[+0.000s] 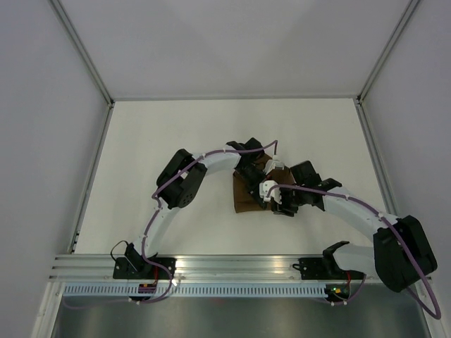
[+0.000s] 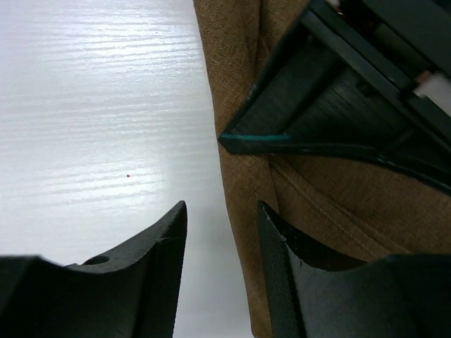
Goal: Fold the napkin, place the utensils inside, and roll it up
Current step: Roll the napkin with the utensil
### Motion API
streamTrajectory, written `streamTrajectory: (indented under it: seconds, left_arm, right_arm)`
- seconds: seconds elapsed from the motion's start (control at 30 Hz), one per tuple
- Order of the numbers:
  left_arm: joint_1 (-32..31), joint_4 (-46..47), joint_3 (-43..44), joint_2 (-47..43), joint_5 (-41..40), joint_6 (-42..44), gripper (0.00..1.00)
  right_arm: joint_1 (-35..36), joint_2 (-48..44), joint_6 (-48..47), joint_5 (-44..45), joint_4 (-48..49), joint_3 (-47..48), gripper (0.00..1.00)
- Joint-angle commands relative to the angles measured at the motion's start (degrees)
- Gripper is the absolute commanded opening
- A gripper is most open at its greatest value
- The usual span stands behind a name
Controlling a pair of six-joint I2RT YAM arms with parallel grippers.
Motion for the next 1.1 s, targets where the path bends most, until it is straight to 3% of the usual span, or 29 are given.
streamTrajectory:
  seconds: [0.0, 0.57, 0.73, 1.07]
  left_arm:
    - [0.4, -4.2, 0.6, 3.3, -4.9, -1.7, 0.04]
    - [1.0, -5.1, 1.2, 3.5, -3.9, 0.3, 0.08]
    - [1.2, -5.5, 0.7, 3.9, -4.0, 0.7, 0.08]
    - [1.3, -5.9, 0.6, 4.0, -3.4, 1.1, 0.07]
  right_arm:
    - [3.9, 1.8, 1.7, 5.3, 7.7, -1.6, 0.50]
    - [8.4, 8.1, 3.2, 9.3, 15.3, -2.4, 0.48]
    - [8.3, 3.4, 3.3, 9.1, 14.6, -2.1, 0.57]
    - [8.9, 5.4, 1.2, 6.6, 10.7, 1.5, 0.60]
